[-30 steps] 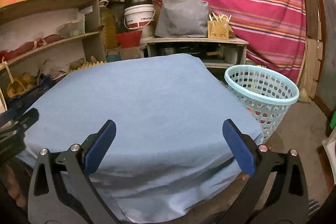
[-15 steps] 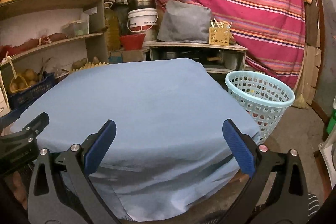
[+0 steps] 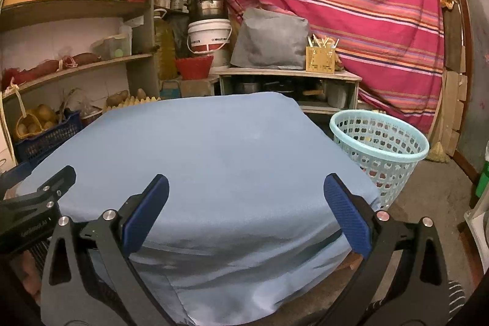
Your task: Collect trash
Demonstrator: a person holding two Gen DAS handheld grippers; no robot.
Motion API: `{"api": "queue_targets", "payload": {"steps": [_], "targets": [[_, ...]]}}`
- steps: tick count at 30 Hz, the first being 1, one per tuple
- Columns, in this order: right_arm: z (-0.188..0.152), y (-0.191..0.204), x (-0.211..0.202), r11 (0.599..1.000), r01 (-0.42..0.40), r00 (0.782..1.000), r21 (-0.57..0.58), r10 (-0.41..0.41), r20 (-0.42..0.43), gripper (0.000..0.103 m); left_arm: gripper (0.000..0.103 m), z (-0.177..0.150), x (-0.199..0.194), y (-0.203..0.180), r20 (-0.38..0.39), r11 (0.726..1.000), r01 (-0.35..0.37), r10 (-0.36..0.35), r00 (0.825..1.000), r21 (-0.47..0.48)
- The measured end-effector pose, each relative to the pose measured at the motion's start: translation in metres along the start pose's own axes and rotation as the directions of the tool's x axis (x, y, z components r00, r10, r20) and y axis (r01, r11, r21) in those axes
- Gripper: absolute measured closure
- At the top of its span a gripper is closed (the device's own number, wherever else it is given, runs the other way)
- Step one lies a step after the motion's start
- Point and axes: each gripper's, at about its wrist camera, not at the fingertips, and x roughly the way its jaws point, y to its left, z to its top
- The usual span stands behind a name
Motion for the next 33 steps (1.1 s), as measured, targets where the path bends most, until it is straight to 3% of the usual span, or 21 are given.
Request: {"api": "queue_targets", "payload": {"steps": [33], "targets": [[0.0068,0.0041,-0.0092,1.000,0.013,0.999,-0.002,-0.013,0.038,0.004,0.005,0.0029,-0.0089,-0.0029,0.038,1.000,-0.005,0.004,0.999,0.006]]}}
